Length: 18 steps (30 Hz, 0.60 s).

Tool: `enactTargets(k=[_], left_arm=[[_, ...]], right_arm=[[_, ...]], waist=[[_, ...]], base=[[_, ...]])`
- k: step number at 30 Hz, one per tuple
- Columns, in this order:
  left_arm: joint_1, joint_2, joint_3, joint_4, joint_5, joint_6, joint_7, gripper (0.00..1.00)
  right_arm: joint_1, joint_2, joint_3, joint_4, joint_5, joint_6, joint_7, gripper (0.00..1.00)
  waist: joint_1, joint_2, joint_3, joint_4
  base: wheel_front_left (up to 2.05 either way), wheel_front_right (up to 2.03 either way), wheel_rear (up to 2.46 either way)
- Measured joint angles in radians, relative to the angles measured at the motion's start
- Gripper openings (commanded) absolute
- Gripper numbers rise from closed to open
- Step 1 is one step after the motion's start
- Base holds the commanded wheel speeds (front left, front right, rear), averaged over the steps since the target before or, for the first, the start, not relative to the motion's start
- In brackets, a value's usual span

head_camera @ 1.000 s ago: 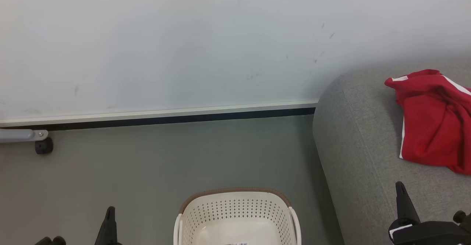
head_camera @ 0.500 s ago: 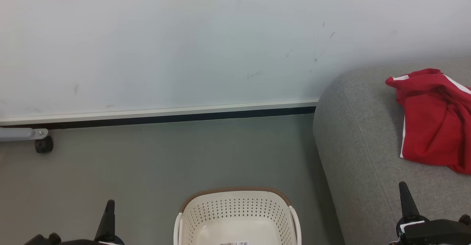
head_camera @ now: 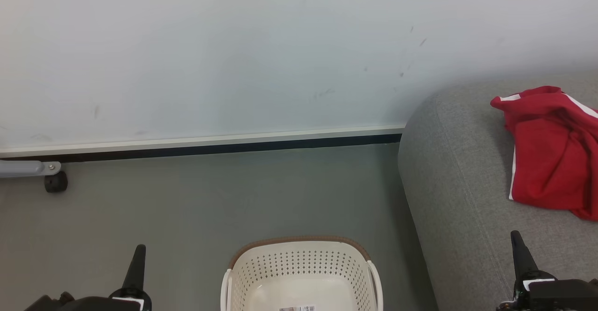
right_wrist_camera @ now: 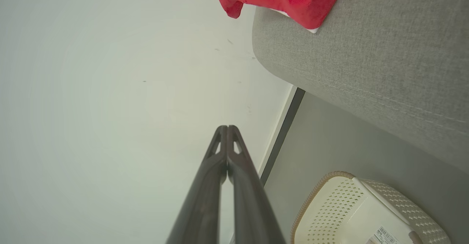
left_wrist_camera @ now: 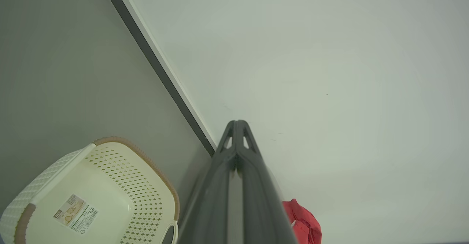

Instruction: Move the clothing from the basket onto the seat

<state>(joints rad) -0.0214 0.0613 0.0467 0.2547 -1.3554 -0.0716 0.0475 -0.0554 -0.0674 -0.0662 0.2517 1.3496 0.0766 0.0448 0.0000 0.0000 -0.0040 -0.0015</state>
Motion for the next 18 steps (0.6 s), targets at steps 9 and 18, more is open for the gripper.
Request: enactTargets(k=[9, 18], left_arm=[[-0.023, -0.007, 0.020, 0.020, -0.108, -0.026, 0.031, 0.00], [-0.053, -0.016, 0.042, 0.038, -0.222, -0.044, 0.062, 0.00]], right_arm=[[-0.018, 0.009, -0.032, 0.021, 0.118, 0.021, 0.034, 0.00], [-0.030, 0.021, -0.062, 0.044, 0.235, 0.038, 0.062, 0.00]], waist=[[0.0000, 0.0000, 0.003, 0.001], [0.0000, 0.0000, 0.006, 0.001]], base=[[0.00, 0.00, 0.00], [0.00, 0.00, 0.00]])
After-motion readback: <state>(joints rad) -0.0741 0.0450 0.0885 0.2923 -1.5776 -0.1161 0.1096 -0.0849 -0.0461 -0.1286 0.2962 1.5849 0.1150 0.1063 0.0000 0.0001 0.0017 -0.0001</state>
